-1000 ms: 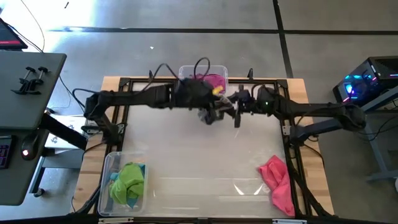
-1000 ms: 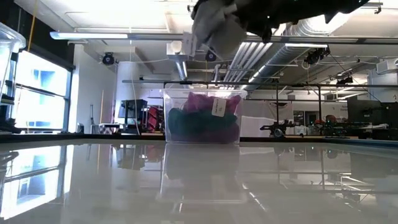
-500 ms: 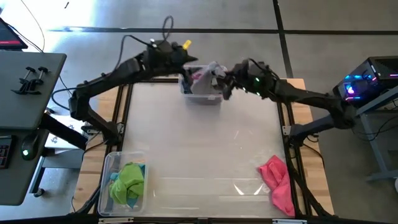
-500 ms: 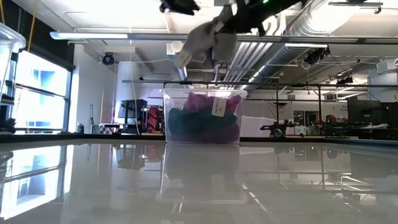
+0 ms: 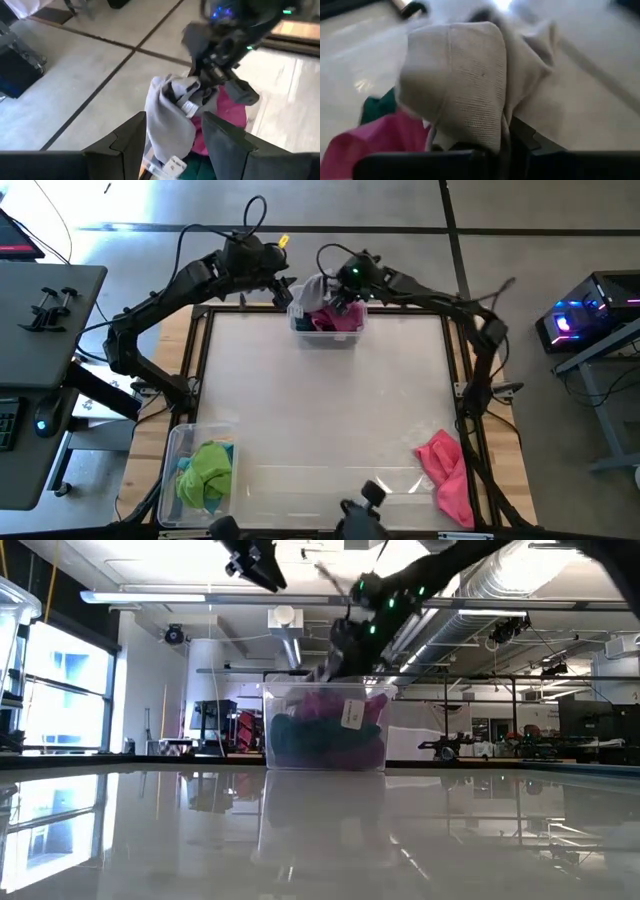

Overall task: Sort towels by color in basket
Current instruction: Put the gray kitchen towel into the top transparent bin

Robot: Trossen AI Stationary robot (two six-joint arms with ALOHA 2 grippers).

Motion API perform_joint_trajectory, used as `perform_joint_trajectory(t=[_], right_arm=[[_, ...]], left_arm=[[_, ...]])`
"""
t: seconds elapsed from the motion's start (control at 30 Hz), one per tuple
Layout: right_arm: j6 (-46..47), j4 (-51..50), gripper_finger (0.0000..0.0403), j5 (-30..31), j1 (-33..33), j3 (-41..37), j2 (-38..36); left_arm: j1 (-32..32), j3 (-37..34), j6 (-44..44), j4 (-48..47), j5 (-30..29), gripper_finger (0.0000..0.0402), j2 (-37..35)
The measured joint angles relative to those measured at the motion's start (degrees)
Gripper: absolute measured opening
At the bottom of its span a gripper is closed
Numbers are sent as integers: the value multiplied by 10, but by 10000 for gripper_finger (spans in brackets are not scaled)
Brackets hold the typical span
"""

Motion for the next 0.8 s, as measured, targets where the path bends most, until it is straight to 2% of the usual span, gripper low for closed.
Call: perform_joint_trajectory(t=[0.1,0.17,0.3,0.4,0.5,0.63,0.8], right_arm=[[21,-19,26,-89,-21,7,47],[21,-28,21,-119,-29,7,71],[22,-55,23,-128,-35,10,87],[3,-76,38,-107,-33,8,90],[-18,-79,62,-74,-27,8,90],[-26,-92,104,-76,-21,5,78],[-43,-126,149,-76,-14,5,28]], left_arm=[[5,0,-1,-10,0,179,0],[6,0,-4,-8,0,179,0],[7,0,-4,-7,-4,179,0],[8,0,5,-7,-4,179,0],[10,0,14,-6,-4,179,0],[14,0,15,-7,-4,179,0],[14,0,27,-7,-13,179,0]])
